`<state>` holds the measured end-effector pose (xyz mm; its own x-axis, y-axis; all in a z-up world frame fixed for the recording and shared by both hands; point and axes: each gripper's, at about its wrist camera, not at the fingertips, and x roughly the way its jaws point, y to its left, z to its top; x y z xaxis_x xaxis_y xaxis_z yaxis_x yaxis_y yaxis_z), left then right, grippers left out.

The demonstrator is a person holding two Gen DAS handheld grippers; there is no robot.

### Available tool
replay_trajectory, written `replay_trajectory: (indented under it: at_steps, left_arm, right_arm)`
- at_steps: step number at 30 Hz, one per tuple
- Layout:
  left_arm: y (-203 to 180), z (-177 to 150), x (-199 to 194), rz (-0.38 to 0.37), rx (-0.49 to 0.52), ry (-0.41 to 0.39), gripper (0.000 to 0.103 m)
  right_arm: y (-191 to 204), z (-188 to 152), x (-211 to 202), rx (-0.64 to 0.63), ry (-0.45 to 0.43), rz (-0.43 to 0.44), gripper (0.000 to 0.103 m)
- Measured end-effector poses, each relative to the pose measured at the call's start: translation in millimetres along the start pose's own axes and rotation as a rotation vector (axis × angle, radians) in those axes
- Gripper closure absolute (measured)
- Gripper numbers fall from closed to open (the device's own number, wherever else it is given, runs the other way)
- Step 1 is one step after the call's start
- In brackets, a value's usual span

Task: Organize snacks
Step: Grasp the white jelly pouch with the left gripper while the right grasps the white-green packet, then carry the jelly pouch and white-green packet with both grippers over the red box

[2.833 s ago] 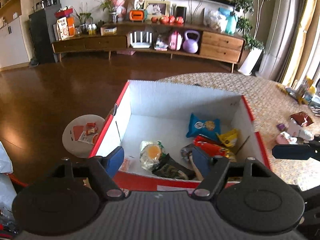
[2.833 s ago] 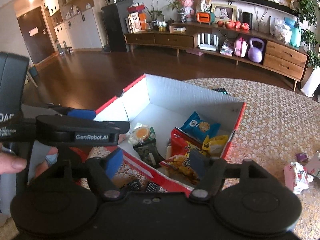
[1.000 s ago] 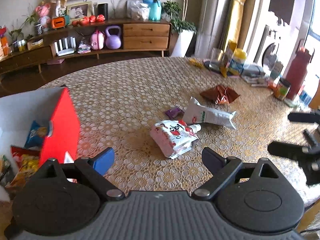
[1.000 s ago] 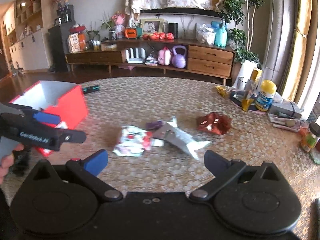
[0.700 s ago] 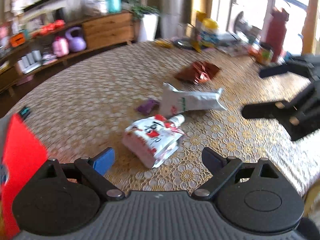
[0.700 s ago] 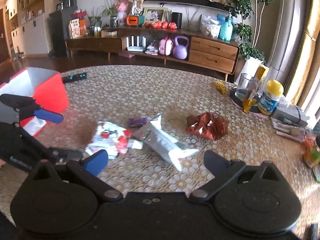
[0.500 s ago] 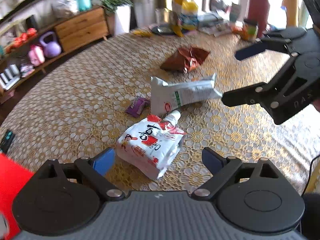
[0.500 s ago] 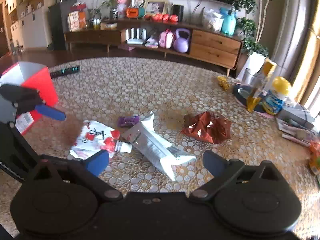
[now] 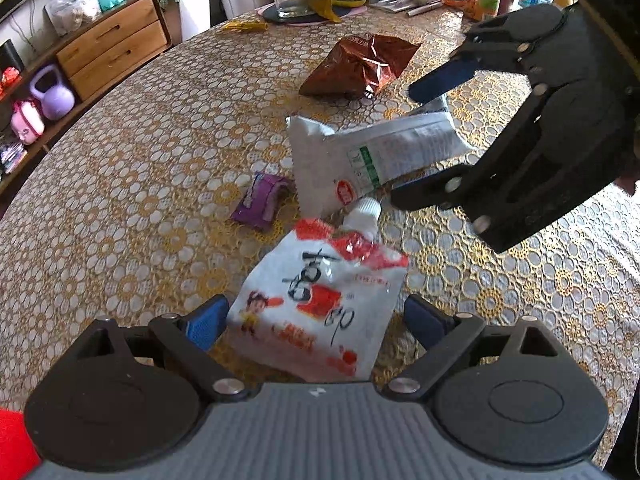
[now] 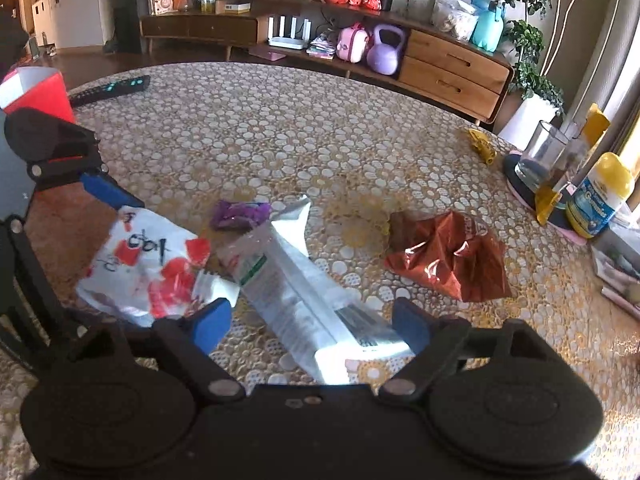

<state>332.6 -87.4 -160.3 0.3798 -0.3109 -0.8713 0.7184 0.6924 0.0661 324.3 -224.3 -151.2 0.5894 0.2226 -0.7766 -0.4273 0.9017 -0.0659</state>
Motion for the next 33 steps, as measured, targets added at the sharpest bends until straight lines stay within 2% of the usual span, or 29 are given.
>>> replay_trajectory:
  at_steps: [3, 6, 10, 12, 14, 16, 18, 24, 28, 33]
  left_arm:
    - [4, 6, 5, -0.028, -0.013, -0.005, 0.008]
    - [6, 6, 7, -0.044, -0.025, -0.013, 0.009]
    - [10, 3, 2, -0.034, -0.063, -0.033, 0.022]
    - [13, 0, -2, -0.042, -0.099, -0.032, 0.023]
    - [9, -3, -5, -0.014, -0.102, -0.033, 0.023]
    - [3, -7, -8, 0.010, -0.117, -0.033, 0.023]
    - [-1, -10, -11, 0.030, -0.155, -0.033, 0.023]
    - [-13, -27, -22, 0.107, -0.289, -0.040, 0.024]
    - [-20, -42, -33, 0.160, -0.369, -0.051, 0.024]
    - [-28, -61, -55, 0.185, -0.466, -0.075, 0.025]
  right_arm:
    - [1, -1, 5, 0.003, -0.007, -0.010, 0.017]
    - [1, -2, 7, 0.011, -0.019, -0.013, 0.023]
    - [-2, -5, 5, 0.047, -0.036, -0.025, 0.030]
    - [-2, -7, 3, 0.061, -0.045, -0.037, 0.034]
    - [1, -9, 0, 0.072, -0.053, -0.054, 0.038]
    - [4, -10, -3, 0.094, -0.054, -0.057, 0.050]
    - [7, -12, -8, 0.114, -0.059, -0.071, 0.058]
    - [18, -22, -28, 0.207, -0.070, -0.077, 0.076]
    - [25, -28, -47, 0.287, -0.082, -0.070, 0.077]
    - [40, -38, -70, 0.345, -0.092, -0.057, 0.077]
